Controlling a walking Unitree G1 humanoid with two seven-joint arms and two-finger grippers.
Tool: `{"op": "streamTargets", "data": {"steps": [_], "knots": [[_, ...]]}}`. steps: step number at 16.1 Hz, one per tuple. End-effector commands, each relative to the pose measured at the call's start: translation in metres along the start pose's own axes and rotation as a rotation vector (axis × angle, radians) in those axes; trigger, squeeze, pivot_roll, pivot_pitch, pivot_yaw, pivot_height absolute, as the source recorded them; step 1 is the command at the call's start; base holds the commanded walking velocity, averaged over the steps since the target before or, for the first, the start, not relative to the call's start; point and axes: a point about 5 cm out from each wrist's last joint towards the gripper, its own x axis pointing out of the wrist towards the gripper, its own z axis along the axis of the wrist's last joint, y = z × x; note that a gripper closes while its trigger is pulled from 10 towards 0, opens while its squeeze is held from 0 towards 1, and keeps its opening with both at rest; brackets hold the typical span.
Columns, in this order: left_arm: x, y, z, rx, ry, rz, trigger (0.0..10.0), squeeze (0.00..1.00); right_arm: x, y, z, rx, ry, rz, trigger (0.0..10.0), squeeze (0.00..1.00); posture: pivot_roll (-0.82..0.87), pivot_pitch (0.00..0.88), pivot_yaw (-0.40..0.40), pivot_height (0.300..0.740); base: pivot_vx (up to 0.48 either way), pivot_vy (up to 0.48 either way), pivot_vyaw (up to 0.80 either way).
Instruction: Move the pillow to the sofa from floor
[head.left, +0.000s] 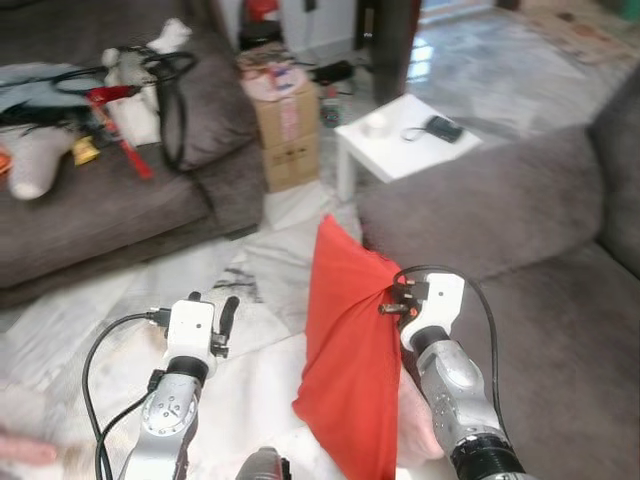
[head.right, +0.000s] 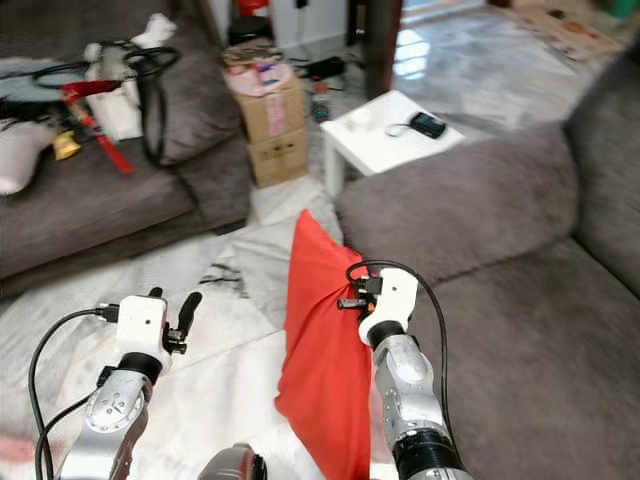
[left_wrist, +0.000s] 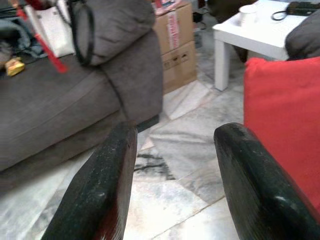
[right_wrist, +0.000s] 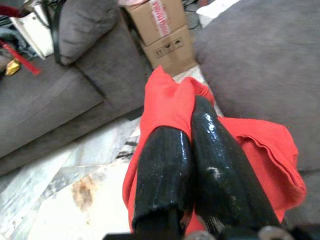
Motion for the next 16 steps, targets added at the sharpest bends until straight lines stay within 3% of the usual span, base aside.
{"op": "streamTargets", "data": {"steps": [1, 11, 16], "knots": [[-0.002, 0.003, -0.005, 0.002, 0.028, 0.003, 10.0, 0.0, 0.011, 0.005, 0.031, -0.007, -0.153, 0.021, 10.0, 0.0, 0.03, 0.119, 0.03, 0.74, 0.0, 0.0, 0.0], [0.001, 0.0, -0.003, -0.034, 0.019, -0.004, 10.0, 0.0, 0.016, -0.003, 0.036, -0.02, -0.156, -0.014, 10.0, 0.0, 0.03, 0.084, 0.029, 0.74, 0.0, 0.0, 0.0], [0.001, -0.001, -0.004, -0.039, 0.025, -0.006, 10.0, 0.0, 0.016, -0.005, 0.036, -0.009, -0.166, -0.035, 10.0, 0.0, 0.03, 0.081, 0.032, 0.74, 0.0, 0.359, 0.0]]}}
